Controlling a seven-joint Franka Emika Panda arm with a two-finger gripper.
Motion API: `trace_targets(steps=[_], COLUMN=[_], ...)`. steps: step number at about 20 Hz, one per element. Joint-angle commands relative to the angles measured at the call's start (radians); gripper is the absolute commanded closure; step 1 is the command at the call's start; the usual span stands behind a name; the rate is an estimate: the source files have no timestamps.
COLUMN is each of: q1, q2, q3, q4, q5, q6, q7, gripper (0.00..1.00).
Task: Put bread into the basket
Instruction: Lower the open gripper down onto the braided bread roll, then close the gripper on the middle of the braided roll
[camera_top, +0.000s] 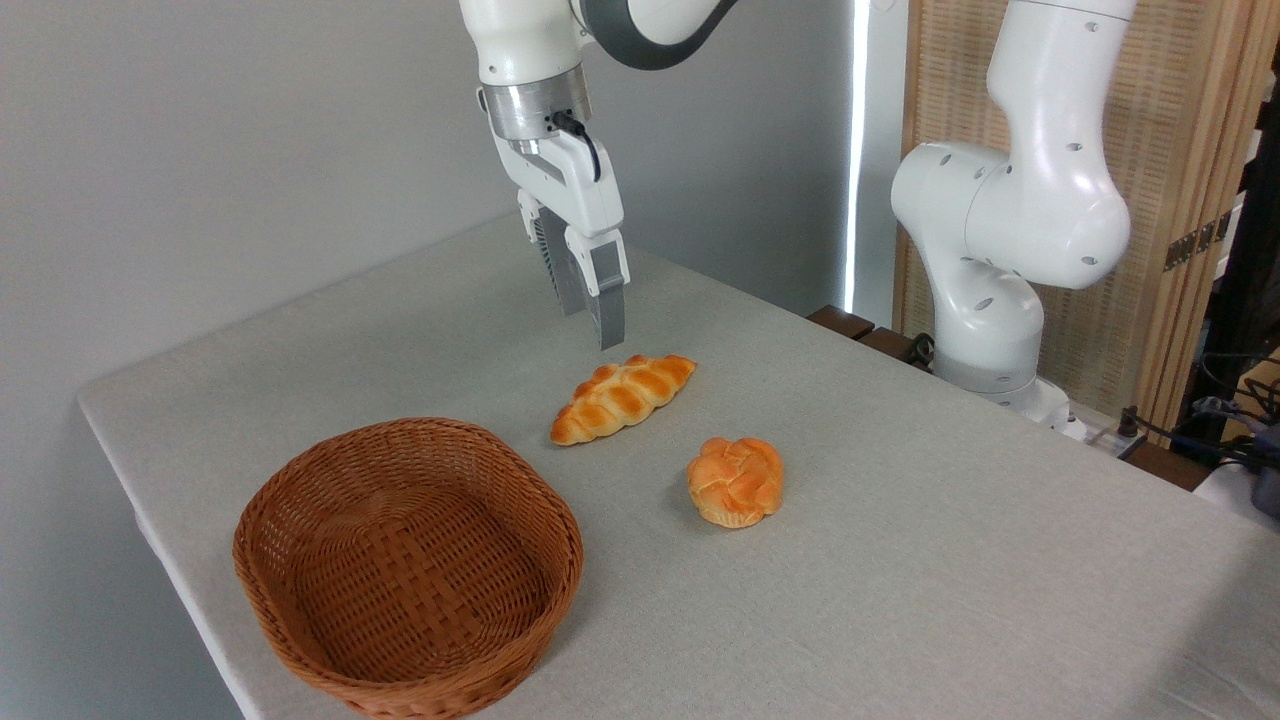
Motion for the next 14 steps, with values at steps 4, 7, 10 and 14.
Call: trace_targets(steps=[4, 7, 10, 14], q1=[0.006, 0.009, 0.011, 0.011], q2=[-0.046, -0.046, -0.043, -0.040], q3=[-0.004, -0.021, -0.023, -0.023], q4=[-0.112, -0.152, -0.178, -0.210], q5=[-0.045, -0.038, -0.038, -0.038], q6=[0.047, 0.066, 0.090, 0.132], q7=[0.015, 0.015, 0.015, 0.015], gripper=[0.00, 0.00, 0.00, 0.00])
